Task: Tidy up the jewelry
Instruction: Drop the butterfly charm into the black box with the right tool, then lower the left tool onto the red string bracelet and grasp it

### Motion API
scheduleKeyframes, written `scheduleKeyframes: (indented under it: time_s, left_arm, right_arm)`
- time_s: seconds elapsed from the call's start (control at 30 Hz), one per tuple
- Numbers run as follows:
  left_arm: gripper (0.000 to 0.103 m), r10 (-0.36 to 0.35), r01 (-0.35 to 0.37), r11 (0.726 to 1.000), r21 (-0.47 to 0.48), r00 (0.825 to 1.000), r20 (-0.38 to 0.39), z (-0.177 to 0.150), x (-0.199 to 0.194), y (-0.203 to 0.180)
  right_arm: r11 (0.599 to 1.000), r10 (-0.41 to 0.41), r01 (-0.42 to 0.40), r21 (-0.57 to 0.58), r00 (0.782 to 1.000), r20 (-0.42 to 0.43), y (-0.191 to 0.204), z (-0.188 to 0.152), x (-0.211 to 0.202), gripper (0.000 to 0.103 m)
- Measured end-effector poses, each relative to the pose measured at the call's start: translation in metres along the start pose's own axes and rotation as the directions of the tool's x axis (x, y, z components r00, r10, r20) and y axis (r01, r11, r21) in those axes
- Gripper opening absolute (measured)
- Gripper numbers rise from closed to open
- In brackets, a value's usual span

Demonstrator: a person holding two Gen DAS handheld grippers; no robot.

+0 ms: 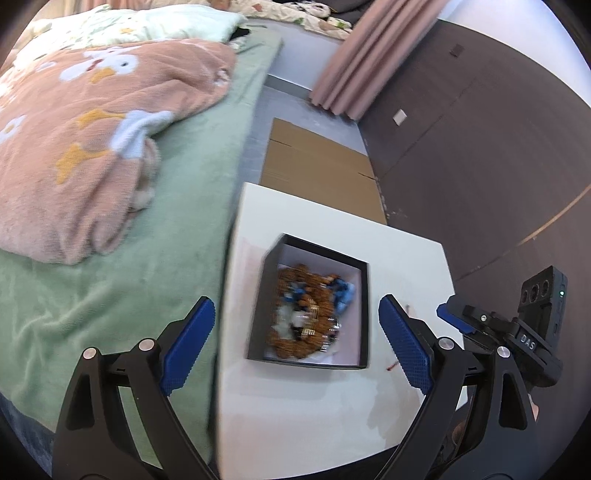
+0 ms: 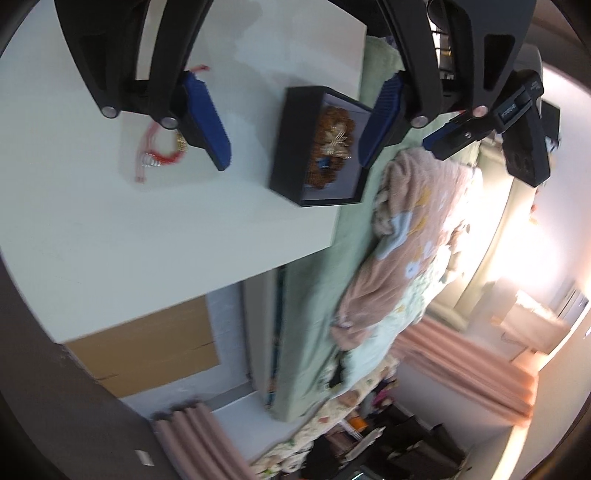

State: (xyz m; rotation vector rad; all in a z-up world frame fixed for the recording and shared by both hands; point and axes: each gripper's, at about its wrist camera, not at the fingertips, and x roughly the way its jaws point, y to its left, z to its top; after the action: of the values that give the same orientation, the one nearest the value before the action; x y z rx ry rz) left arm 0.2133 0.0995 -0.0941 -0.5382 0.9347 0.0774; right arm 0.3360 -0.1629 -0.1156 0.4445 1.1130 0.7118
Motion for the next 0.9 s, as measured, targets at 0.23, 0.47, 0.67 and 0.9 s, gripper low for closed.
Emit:
scheduleKeyframes:
  time_s: [0.23, 0.47, 0.67, 0.9]
  left_arm:
    - [0.09, -0.041, 0.042, 0.997, 0.058, 0.999, -0.018, -0.006, 0.01, -0.041]
    - [0.089, -0.089, 0.092, 0.989, 0.117, 0.996, -0.032, -0.018, 0.02, -0.083]
    - [0.078, -0.106, 0.112, 0.983, 0.149, 0.993, -0.051, -0.036, 0.035, -0.116]
    - [0.051, -0.087, 0.104, 0.981, 0.161, 0.99, -0.111, -0.055, 0.072, -0.141]
  right_arm:
    - [0.997, -0.052, 0.051, 0.053, 0.998, 0.018, -0.034, 0.001, -0.025, 0.078]
    - [0.997, -0.052, 0.049, 0.062, 0.997, 0.048, -0.048, 0.0, -0.052, 0.084]
    - [0.993, -0.062, 0.057, 0.105, 0.997, 0.045, -0.068, 0.002, -0.064, 0.086]
    - [0.984, -0.084, 0.075, 0.16, 0.995, 0.049, -0.09, 0.0, -0.076, 0.086]
